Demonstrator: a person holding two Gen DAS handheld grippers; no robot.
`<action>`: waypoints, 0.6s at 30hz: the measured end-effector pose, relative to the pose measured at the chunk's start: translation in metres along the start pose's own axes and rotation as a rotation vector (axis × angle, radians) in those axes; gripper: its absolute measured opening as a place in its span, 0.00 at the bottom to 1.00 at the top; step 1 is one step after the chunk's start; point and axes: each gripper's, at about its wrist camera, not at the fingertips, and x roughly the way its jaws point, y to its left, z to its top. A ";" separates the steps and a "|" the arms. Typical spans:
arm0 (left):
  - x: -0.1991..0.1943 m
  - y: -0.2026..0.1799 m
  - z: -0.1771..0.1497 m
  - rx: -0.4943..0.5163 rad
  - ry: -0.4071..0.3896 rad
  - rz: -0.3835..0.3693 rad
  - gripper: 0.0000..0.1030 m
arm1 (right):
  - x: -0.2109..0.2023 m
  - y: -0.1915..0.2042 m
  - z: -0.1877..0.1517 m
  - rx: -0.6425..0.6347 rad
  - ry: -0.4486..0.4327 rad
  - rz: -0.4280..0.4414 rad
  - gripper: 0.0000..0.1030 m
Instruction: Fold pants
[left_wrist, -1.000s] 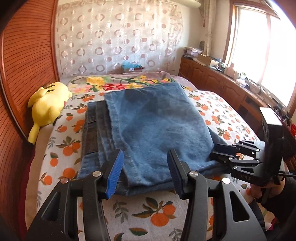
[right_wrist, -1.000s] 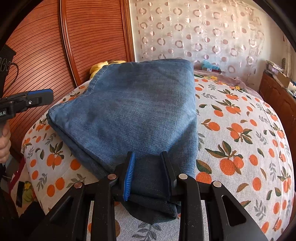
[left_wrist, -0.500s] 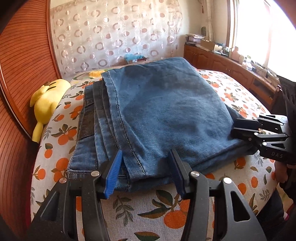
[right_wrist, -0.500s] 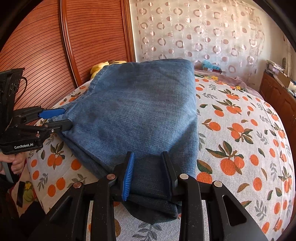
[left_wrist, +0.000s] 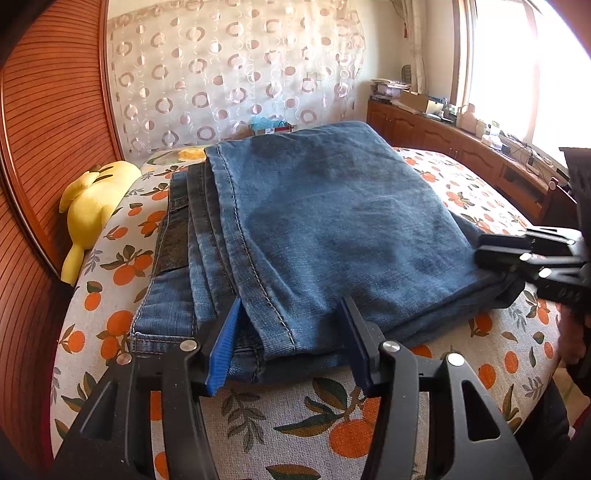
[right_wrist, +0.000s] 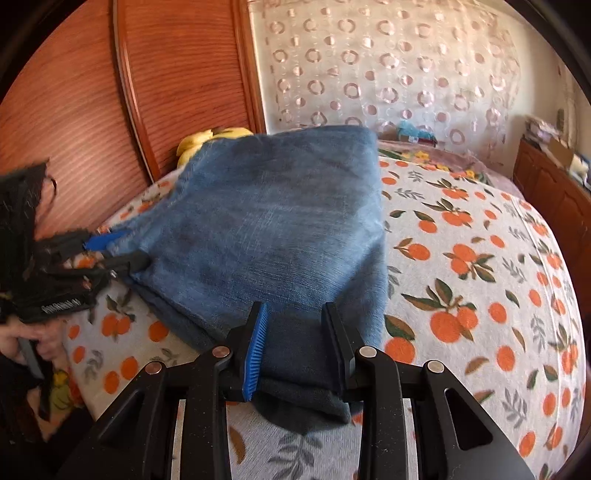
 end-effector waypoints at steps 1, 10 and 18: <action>0.000 0.000 0.000 0.000 -0.001 -0.001 0.52 | -0.006 -0.003 0.001 0.019 -0.009 0.000 0.31; 0.000 0.000 0.001 -0.011 0.013 -0.008 0.52 | -0.015 -0.028 -0.012 0.120 0.036 -0.040 0.45; -0.019 -0.004 0.024 -0.019 -0.019 -0.032 0.52 | 0.001 -0.028 -0.016 0.151 0.079 -0.027 0.45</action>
